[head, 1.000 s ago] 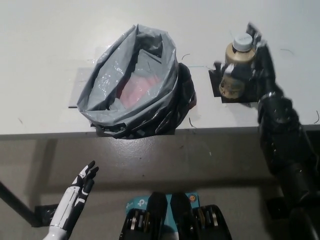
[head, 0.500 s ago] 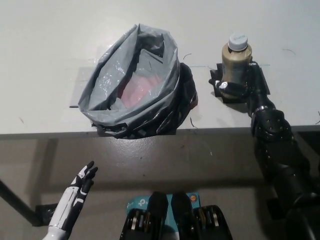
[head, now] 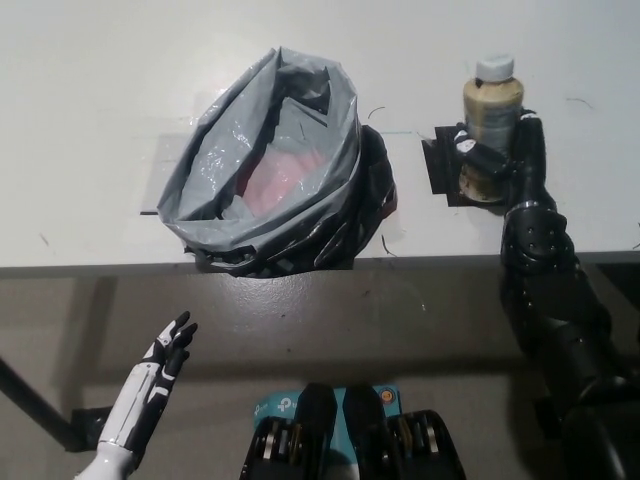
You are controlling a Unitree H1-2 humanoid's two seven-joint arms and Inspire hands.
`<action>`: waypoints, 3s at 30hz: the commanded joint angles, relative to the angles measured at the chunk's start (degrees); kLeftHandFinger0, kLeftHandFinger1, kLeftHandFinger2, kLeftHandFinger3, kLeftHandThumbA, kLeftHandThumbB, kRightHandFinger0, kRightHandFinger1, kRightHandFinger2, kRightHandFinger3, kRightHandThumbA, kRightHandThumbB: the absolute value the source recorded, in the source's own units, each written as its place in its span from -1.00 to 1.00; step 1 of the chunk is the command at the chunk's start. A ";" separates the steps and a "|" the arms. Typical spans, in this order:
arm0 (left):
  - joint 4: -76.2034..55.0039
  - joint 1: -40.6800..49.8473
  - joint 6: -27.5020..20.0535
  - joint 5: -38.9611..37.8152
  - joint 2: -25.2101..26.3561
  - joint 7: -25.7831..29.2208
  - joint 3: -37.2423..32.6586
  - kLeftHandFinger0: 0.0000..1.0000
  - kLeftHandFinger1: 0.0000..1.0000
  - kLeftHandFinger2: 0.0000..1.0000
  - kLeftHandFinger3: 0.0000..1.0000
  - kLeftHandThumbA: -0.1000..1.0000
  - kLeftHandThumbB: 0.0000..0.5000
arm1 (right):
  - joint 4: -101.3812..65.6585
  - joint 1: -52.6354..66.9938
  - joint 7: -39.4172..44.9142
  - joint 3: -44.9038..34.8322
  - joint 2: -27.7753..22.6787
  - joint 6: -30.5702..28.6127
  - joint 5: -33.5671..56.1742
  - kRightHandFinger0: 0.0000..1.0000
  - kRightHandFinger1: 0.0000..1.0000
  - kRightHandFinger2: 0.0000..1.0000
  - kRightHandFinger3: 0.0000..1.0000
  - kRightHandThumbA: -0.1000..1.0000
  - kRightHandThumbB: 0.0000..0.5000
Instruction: Use the right hand to pick up a bottle of protein shake and place it into a plastic bag on the left side
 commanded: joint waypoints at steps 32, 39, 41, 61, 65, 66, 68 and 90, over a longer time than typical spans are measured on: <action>-2.44 0.40 -0.08 0.00 1.10 -2.01 -0.04 1.00 1.00 1.00 1.00 1.00 -0.15 | -15.47 -21.42 -2.42 31.76 6.91 3.36 -26.75 -1.00 -0.55 0.40 0.54 -1.00 -0.51; -2.48 0.27 -0.92 0.19 1.05 -1.99 -0.23 1.00 1.00 1.00 1.00 1.00 -0.20 | 0.52 -27.71 -8.11 41.92 8.85 -0.59 -33.35 -1.00 -0.42 0.48 0.56 -1.00 -0.25; -2.48 0.20 -0.92 -0.05 1.00 -2.12 -0.26 1.00 1.00 1.00 1.00 1.00 -0.20 | 3.70 -28.34 -9.57 44.13 9.28 -1.23 -34.58 -1.00 -0.45 0.46 0.54 -1.00 -0.25; -2.32 -0.59 -0.98 0.73 1.14 -2.46 -0.57 1.00 1.00 1.00 1.00 1.00 -0.17 | 10.83 -20.00 -2.48 48.07 7.59 -3.23 -35.61 -0.85 -0.40 0.14 0.22 -0.25 -0.08; -2.32 -0.33 -1.10 0.70 1.24 -2.57 -0.51 1.00 1.00 1.00 1.00 1.00 -0.23 | 9.79 -19.08 0.95 48.01 7.13 -3.81 -35.42 -0.26 0.20 0.54 0.86 0.59 0.49; -2.13 -0.42 -1.23 0.78 1.13 -2.48 -0.52 1.00 1.00 1.00 1.00 1.00 -0.21 | 9.59 -19.08 4.36 47.31 6.91 -4.16 -34.28 0.18 0.60 0.87 1.00 0.70 0.63; -2.00 -0.79 -1.03 0.84 0.93 -2.38 -0.54 1.00 1.00 1.00 1.00 1.00 -0.22 | 9.67 -19.45 8.18 46.34 6.59 -4.62 -32.93 1.00 1.00 1.00 1.00 0.82 0.84; -3.41 2.02 -0.55 0.07 0.76 -2.22 0.05 1.00 1.00 1.00 1.00 1.00 -0.24 | -38.01 -15.78 36.84 22.05 4.61 13.65 -2.06 1.00 1.00 1.00 1.00 0.78 1.00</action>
